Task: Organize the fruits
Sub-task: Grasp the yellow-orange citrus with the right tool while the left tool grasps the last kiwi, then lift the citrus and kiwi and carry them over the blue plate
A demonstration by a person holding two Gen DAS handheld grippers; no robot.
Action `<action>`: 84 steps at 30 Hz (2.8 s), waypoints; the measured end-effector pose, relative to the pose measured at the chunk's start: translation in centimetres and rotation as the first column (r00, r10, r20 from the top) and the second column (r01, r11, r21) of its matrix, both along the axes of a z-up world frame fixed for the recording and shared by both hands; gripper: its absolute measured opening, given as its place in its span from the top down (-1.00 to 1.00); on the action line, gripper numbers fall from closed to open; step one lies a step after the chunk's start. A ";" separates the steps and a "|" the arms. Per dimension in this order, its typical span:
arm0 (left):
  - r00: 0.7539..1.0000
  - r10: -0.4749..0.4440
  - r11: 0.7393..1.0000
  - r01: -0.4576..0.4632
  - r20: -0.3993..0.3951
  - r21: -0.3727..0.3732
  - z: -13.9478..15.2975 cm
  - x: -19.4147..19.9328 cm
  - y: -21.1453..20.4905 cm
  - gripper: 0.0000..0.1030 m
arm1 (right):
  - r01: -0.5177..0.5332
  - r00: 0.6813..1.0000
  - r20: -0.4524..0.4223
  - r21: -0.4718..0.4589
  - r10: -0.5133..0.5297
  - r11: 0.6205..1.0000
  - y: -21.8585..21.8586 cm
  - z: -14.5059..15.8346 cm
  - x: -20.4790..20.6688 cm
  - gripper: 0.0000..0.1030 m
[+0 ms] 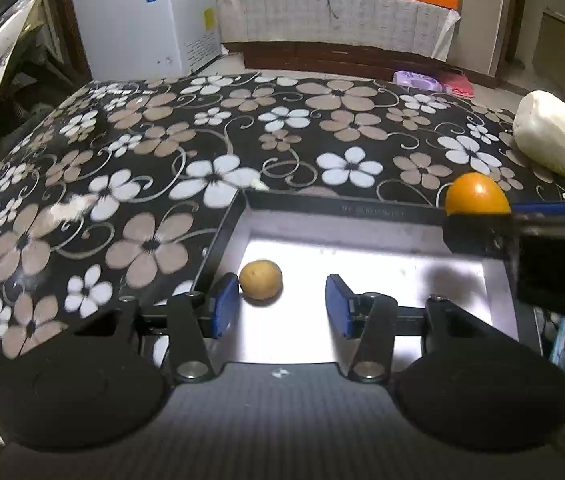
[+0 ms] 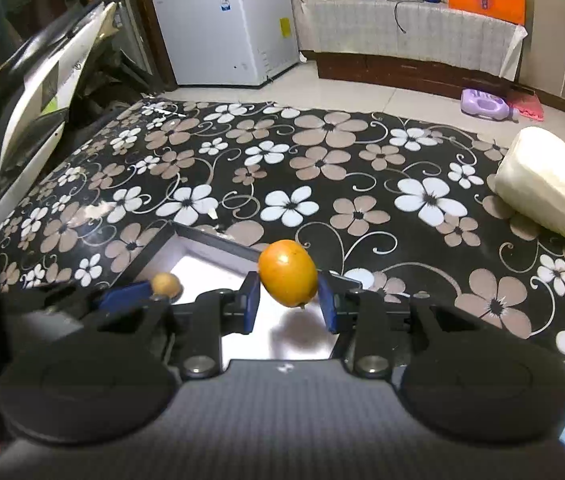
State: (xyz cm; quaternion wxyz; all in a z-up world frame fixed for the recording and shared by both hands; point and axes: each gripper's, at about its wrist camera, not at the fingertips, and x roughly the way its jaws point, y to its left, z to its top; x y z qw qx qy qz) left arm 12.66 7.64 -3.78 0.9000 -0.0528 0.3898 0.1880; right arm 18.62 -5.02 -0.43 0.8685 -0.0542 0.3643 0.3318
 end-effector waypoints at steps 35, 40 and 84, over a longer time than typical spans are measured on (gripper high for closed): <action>0.999 -0.018 0.999 0.019 0.042 -0.034 1.0 -1.7 0.6 0.46 | 0.084 0.996 0.024 0.034 -0.085 0.996 -2.6 0.4 -5.4 0.33; 0.998 -0.029 0.999 0.031 0.058 -0.038 2.1 -2.5 0.2 0.46 | 0.077 0.996 0.033 0.054 -0.079 0.996 -2.8 1.0 -5.6 0.33; 0.917 -0.389 0.915 0.396 0.087 -0.079 1.6 -2.8 -15.5 0.45 | 0.233 0.971 0.055 -0.024 -0.231 0.972 -16.2 1.7 -6.4 0.33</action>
